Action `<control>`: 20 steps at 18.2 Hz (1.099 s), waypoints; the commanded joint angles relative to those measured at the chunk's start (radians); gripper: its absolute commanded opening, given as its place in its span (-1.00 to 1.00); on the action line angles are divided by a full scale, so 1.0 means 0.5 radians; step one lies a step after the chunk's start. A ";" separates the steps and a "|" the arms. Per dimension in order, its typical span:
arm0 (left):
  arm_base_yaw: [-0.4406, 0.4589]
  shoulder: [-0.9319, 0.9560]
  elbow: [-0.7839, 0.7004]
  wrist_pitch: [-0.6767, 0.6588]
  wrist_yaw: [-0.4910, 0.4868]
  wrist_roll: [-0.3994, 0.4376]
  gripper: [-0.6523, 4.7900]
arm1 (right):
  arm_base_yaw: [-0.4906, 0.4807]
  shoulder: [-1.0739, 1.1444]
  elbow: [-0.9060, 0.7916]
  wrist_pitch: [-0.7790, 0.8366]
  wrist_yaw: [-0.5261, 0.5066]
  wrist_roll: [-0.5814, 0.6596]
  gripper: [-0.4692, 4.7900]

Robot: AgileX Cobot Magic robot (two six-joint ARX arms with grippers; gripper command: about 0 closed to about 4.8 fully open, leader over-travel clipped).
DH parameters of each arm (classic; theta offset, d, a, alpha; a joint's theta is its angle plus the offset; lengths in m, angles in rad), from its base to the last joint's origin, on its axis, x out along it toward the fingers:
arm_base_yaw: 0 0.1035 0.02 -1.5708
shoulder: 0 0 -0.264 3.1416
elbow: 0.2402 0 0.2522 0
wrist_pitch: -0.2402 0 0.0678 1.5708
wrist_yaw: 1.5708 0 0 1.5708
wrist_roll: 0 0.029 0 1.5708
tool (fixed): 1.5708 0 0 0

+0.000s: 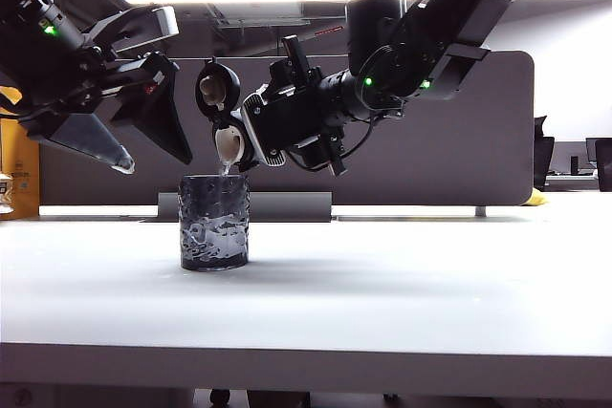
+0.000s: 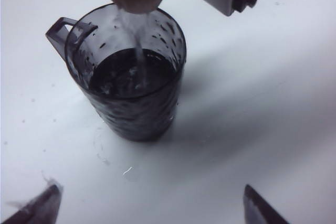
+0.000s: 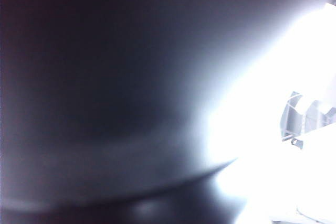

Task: Pick up the black thermos, pour some water into the cup, then place the black thermos back on the table.

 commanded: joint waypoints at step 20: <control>0.003 -0.007 0.010 -0.065 -0.013 -0.005 1.00 | 0.011 -0.031 0.016 0.234 0.001 -0.145 -0.65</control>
